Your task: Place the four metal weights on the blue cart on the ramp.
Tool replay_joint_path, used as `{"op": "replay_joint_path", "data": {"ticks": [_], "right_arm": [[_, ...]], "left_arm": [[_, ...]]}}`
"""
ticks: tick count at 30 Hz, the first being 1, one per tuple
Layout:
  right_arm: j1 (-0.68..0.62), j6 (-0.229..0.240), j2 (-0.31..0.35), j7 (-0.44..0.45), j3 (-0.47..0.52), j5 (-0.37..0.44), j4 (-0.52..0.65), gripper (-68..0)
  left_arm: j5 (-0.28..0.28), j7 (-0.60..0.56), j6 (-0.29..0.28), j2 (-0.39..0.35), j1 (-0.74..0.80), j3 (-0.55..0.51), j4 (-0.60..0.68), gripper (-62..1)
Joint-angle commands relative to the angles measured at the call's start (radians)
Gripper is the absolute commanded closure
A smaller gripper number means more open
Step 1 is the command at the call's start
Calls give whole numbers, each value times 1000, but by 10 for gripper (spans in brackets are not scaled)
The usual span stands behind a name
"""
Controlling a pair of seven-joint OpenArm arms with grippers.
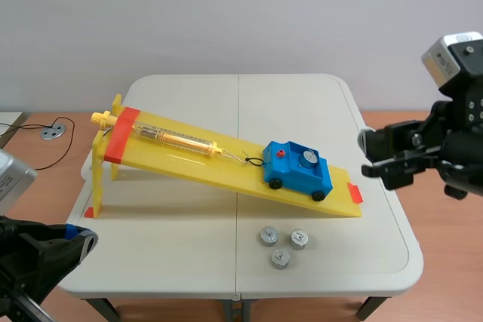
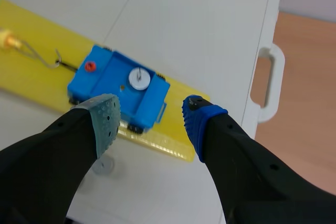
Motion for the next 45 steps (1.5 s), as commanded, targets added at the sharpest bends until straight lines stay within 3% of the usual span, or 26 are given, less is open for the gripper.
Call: {"op": "replay_joint_path", "data": {"ticks": [1, 7, 19, 31, 45], "right_arm": [[-3, 68, 81, 98, -1, 74, 80, -283], [-50, 86, 123, 97, -47, -11, 74, -283], [39, 65, 82, 223, -241, -205, -121, -282], [157, 36, -37, 294, -364, -280, -326, -281], [209, -24, -89, 343, -453, -336, -465, -257]], "left_arm": [[-75, -97, -18, 5, -6, -13, 43, -29], [-75, -97, -18, 5, -6, -13, 43, -29], [-75, -97, -18, 5, -6, -13, 43, -29], [-75, -97, -18, 5, -6, -13, 43, -29], [-75, -97, -18, 5, -6, -13, 43, -29]]}}
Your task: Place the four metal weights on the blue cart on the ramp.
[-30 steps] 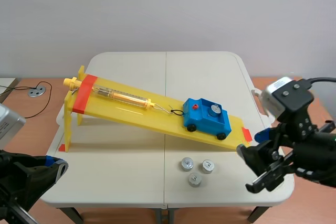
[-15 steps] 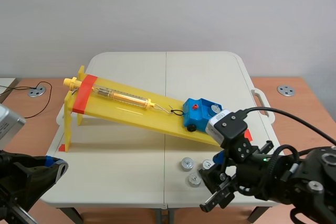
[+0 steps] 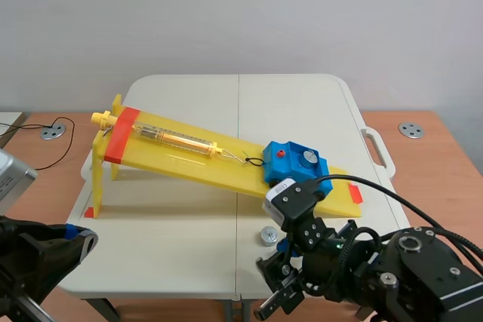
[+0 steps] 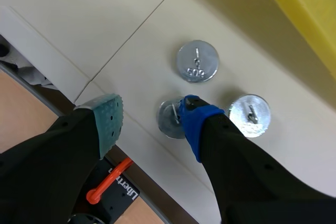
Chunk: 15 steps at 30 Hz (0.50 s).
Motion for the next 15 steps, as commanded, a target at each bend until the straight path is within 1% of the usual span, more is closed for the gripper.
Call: {"op": "replay_joint_path", "data": {"ticks": [1, 4, 7, 15], "right_arm": [[77, -36, 0, 134, 4, 26, 55, -242], [77, -40, 0, 133, 2, 13, 44, -207], [76, -64, 0, 125, 3, 13, 28, -196], [77, -64, 6, 93, 3, 5, 16, -6]], "left_arm": [[-75, -97, -18, 5, -6, -13, 43, -29], [-75, -97, -18, 5, -6, -13, 43, -29], [-75, -97, -18, 5, -6, -13, 43, -29], [-75, -97, -18, 5, -6, -13, 43, -29]]}}
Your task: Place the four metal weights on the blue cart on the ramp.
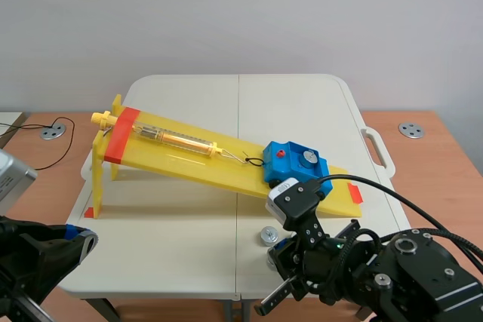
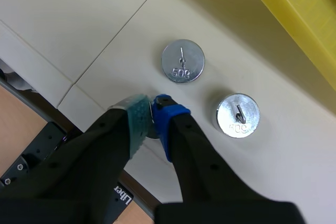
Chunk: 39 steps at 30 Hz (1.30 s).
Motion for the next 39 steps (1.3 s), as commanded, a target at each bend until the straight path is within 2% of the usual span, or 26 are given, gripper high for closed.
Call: {"op": "replay_joint_path", "data": {"ticks": [1, 6, 13, 17, 19, 23, 27, 30, 39], "right_arm": [[70, -15, 8, 65, 10, 14, 37, -7], [57, -15, 35, 51, 16, 43, 98, -7], [-61, -3, 97, -3, 121, 180, 367, -7], [-134, 8, 108, -56, 218, 277, 506, -7], [-163, 27, 108, -80, 273, 342, 563, -7], [-200, 27, 107, -116, 377, 476, 645, -7], [-202, 26, 86, -112, 468, 577, 660, -7], [-171, 14, 45, -101, 502, 581, 650, -6], [-29, 14, -51, -102, 499, 581, 533, -6]], "left_arm": [[-75, -99, -18, 5, -6, -13, 43, -29], [-75, -99, -18, 5, -6, -13, 43, -29], [-75, -99, -18, 5, -6, -13, 43, -29], [-75, -99, -18, 5, -6, -13, 43, -29], [-75, -99, -18, 5, -6, -13, 43, -29], [-75, -99, -18, 5, -6, -13, 43, -29], [-75, -99, -18, 5, -6, -13, 43, -29], [-75, -100, -18, 5, -6, -13, 43, -29], [-76, -99, -18, 5, -6, -13, 43, -29]]}}
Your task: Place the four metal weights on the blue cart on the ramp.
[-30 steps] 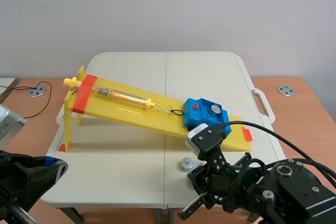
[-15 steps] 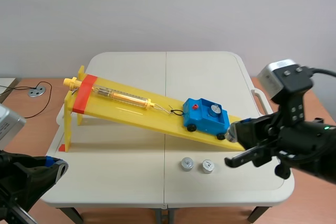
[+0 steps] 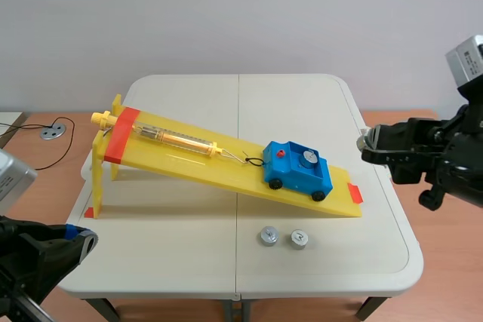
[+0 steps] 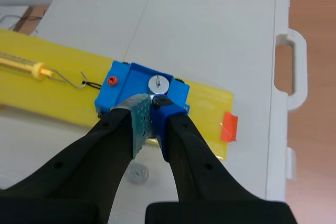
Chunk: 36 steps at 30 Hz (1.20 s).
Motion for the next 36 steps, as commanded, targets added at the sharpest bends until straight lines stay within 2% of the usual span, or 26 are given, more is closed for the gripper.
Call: {"op": "replay_joint_path", "data": {"ticks": [1, 11, 16, 27, 34, 36], "right_arm": [[105, 11, 2, 131, -32, 63, 3, -6], [248, 12, -12, 134, -77, 63, -166, -6], [312, 12, -40, 135, -82, 58, -244, -6], [410, 12, -59, 142, -129, 29, -410, -6], [421, 11, -59, 147, -134, 5, -450, -7], [419, 11, -59, 146, -134, -1, -450, -43]], "left_arm": [[-76, -99, -18, 5, -6, -13, 43, -29], [-76, -99, -18, 5, -6, -13, 43, -29], [-76, -99, -18, 5, -6, -13, 43, -29], [-76, -99, -18, 5, -6, -13, 43, -29], [-76, -99, -18, 5, -6, -13, 43, -29], [-76, -99, -18, 5, -6, -13, 43, -29]]}}
